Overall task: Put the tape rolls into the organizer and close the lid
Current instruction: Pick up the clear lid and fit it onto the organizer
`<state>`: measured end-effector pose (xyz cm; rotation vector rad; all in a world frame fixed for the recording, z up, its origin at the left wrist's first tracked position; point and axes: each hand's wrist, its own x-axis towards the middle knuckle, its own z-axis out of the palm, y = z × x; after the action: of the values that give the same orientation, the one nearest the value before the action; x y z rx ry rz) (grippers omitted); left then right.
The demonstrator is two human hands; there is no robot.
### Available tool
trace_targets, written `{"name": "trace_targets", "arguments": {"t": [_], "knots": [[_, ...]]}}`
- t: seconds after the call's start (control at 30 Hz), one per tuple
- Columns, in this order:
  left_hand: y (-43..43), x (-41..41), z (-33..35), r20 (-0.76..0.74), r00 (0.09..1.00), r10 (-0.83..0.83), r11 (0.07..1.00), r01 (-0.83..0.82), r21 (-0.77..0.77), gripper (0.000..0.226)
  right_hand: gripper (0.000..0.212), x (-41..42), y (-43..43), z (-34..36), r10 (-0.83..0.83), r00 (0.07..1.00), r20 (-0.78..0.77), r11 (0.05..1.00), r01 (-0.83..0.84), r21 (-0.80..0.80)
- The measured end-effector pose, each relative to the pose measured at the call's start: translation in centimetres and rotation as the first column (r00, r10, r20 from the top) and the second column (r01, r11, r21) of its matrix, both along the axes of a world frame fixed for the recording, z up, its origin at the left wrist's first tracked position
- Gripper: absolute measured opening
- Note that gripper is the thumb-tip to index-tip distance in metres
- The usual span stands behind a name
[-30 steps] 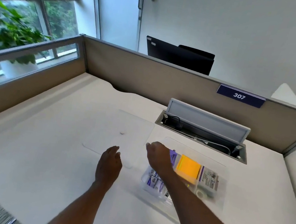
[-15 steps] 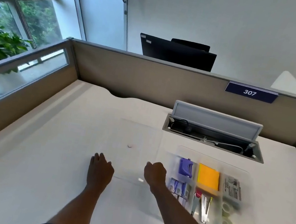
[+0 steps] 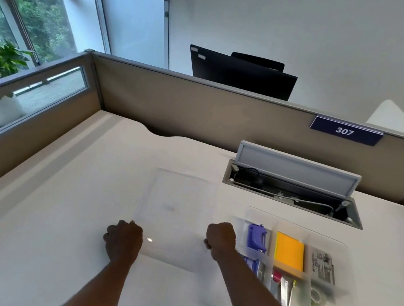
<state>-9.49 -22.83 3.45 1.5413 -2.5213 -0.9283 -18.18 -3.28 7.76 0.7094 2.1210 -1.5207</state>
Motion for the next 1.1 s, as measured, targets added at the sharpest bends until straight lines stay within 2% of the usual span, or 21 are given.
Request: {"name": "trace_targets", "arguments": {"t": [0.07,0.13,0.2,0.23,0.3,0.37,0.4,0.47,0.57,0.6,0.67,0.73,0.77,0.83,0.9,0.97,1.0,1.03,1.1], "knots": [[0.2,-0.1,-0.2,-0.068,0.995,0.071,0.995,-0.066,0.072,0.042,0.014,-1.3,0.6,1.1,0.069,0.997,-0.042,0.998,-0.069,0.005],[0.4,-0.5,0.2,-0.183,0.982,0.045,0.992,-0.021,0.127,0.039,0.018,-2.4,1.7,2.8,0.051,0.991,-0.122,0.995,-0.062,-0.083],[0.9,-1.1,1.3,-0.389,0.920,0.049,0.970,0.049,0.237,0.032,0.024,-3.6,3.3,4.3,-0.012,0.977,-0.213,0.991,-0.018,-0.135],[1.2,-1.3,2.2,-0.477,0.877,0.053,0.950,0.103,0.295,0.031,0.026,-4.0,4.2,5.0,0.003,0.966,-0.258,0.994,-0.031,-0.108],[1.8,-2.2,4.4,-0.595,0.798,0.097,0.861,0.233,0.452,0.025,0.024,-4.9,5.8,6.4,0.017,0.939,-0.342,0.992,-0.058,-0.110],[2.8,-3.5,6.9,-0.656,0.742,0.135,0.726,0.376,0.576,0.022,0.018,-5.8,7.8,7.6,-0.069,0.931,-0.358,0.973,-0.016,-0.228],[3.4,-4.2,8.0,-0.688,0.714,0.127,0.682,0.441,0.584,0.022,0.014,-6.2,8.9,8.1,-0.128,0.932,-0.340,0.951,0.018,-0.310],[5.0,-5.8,10.5,-0.764,0.639,0.091,0.683,0.518,0.515,0.016,0.014,-6.7,11.2,9.3,-0.207,0.940,-0.273,0.891,0.065,-0.450],[8.0,-7.9,13.5,-0.852,0.522,0.030,0.775,0.527,0.350,0.007,0.049,-7.7,14.5,11.1,-0.276,0.944,-0.182,0.739,0.087,-0.668],[9.1,-8.5,14.3,-0.861,0.507,-0.044,0.827,0.502,0.253,0.005,0.060,-7.9,15.6,11.8,-0.308,0.937,-0.162,0.663,0.090,-0.743],[11.1,-9.0,15.5,-0.821,0.486,-0.298,0.890,0.453,-0.055,0.005,0.078,-8.4,17.9,13.0,-0.367,0.922,-0.125,0.503,0.084,-0.860],[13.1,-8.9,16.0,-0.740,0.423,-0.523,0.831,0.445,-0.333,0.014,0.090,-8.9,20.8,13.9,-0.396,0.913,-0.099,0.359,0.055,-0.932],[14.0,-8.8,16.0,-0.701,0.385,-0.601,0.786,0.442,-0.432,0.018,0.092,-9.1,22.3,14.2,-0.401,0.912,-0.083,0.323,0.056,-0.945],[15.5,-8.4,15.5,-0.627,0.329,-0.706,0.703,0.429,-0.567,0.021,0.086,-9.3,25.1,14.5,-0.352,0.935,-0.047,0.351,0.085,-0.932],[16.6,-8.1,14.5,-0.548,0.271,-0.791,0.608,0.447,-0.656,0.022,0.058,-8.9,27.3,14.3,-0.248,0.968,-0.039,0.505,0.095,-0.858],[17.4,-7.8,13.4,-0.541,0.222,-0.811,0.562,0.552,-0.616,0.020,0.026,-8.2,29.2,13.5,-0.177,0.983,-0.047,0.695,0.090,-0.714],[17.5,-7.7,12.8,-0.553,0.241,-0.798,0.553,0.658,-0.511,0.026,0.018,-7.7,30.0,12.9,-0.169,0.985,-0.034,0.757,0.108,-0.644],[17.6,-7.6,12.5,-0.533,0.294,-0.794,0.522,0.778,-0.349,0.045,0.018,-7.2,30.8,12.1,-0.176,0.984,-0.007,0.789,0.137,-0.599],[17.5,-7.4,11.7,-0.492,0.415,-0.765,0.443,0.894,0.064,0.095,0.024,-6.2,31.9,10.5,-0.200,0.980,0.018,0.830,0.179,-0.529]]}}
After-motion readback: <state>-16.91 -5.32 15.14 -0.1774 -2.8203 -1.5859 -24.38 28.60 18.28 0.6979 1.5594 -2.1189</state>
